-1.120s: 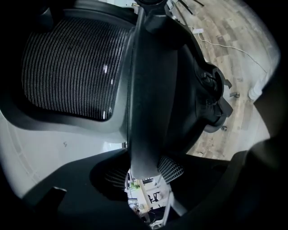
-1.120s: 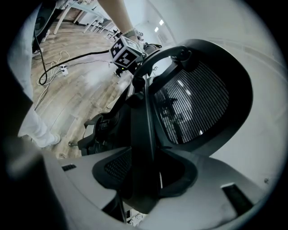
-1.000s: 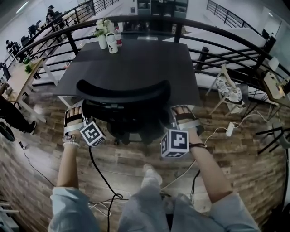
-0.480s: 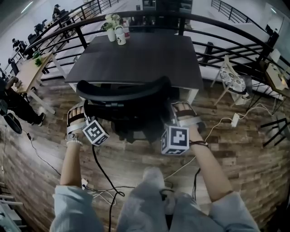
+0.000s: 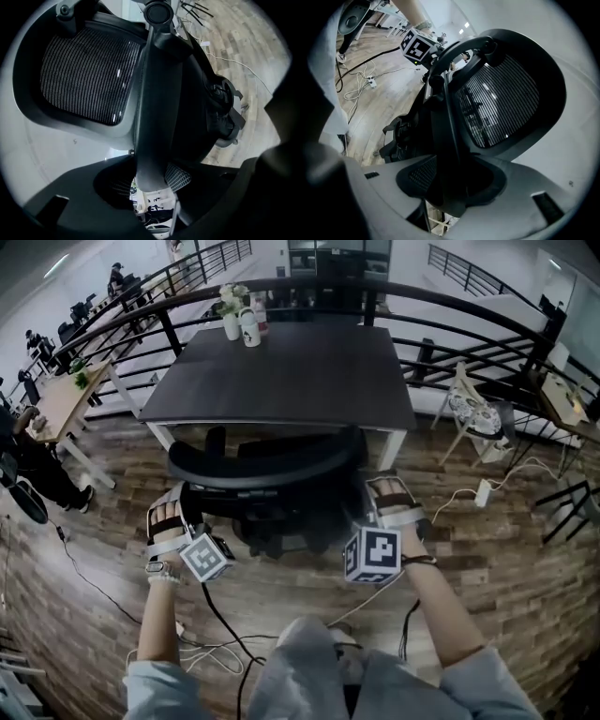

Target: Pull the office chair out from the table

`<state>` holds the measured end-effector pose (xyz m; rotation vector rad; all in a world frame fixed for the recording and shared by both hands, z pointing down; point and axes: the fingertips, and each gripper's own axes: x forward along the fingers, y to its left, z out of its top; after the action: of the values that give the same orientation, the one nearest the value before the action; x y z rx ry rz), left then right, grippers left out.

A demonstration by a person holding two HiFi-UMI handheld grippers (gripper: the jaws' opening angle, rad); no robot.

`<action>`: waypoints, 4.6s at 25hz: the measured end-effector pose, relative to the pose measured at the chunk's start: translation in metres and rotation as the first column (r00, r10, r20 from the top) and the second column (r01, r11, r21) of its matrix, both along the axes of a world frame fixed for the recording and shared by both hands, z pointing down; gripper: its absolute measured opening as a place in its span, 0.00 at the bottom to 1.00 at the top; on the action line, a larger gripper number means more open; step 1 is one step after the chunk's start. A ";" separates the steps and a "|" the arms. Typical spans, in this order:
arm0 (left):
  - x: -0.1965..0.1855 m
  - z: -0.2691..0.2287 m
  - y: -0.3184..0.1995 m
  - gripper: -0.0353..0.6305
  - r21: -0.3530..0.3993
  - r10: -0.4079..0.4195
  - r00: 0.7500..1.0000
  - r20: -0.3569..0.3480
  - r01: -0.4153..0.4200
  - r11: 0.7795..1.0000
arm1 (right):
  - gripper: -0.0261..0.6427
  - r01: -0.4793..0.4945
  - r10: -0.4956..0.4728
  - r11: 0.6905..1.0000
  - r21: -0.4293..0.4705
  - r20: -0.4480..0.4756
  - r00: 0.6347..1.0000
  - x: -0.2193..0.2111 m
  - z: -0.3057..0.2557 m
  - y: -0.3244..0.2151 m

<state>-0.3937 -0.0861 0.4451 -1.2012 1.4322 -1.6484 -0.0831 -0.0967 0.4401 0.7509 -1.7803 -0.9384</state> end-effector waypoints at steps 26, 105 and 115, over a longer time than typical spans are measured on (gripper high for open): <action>-0.006 0.004 0.101 0.35 -0.008 0.050 0.999 -0.007 -0.050 0.999 | 0.33 -0.088 0.088 0.996 0.015 -0.006 0.996 -0.004 0.000 0.121; 0.120 -0.066 0.174 0.07 0.088 0.062 0.291 -0.955 0.074 0.993 | 0.04 0.041 0.337 0.912 -0.408 0.803 0.491 0.031 -0.066 0.161; 0.121 -0.066 0.172 0.07 0.090 0.065 0.290 -0.955 0.073 0.993 | 0.04 0.051 0.339 0.907 -0.417 0.799 0.497 0.028 -0.063 0.161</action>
<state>-0.2727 0.0861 0.3790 -2.3269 2.1454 -0.6438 -0.0553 0.0642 0.3772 1.2078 -2.6039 0.0377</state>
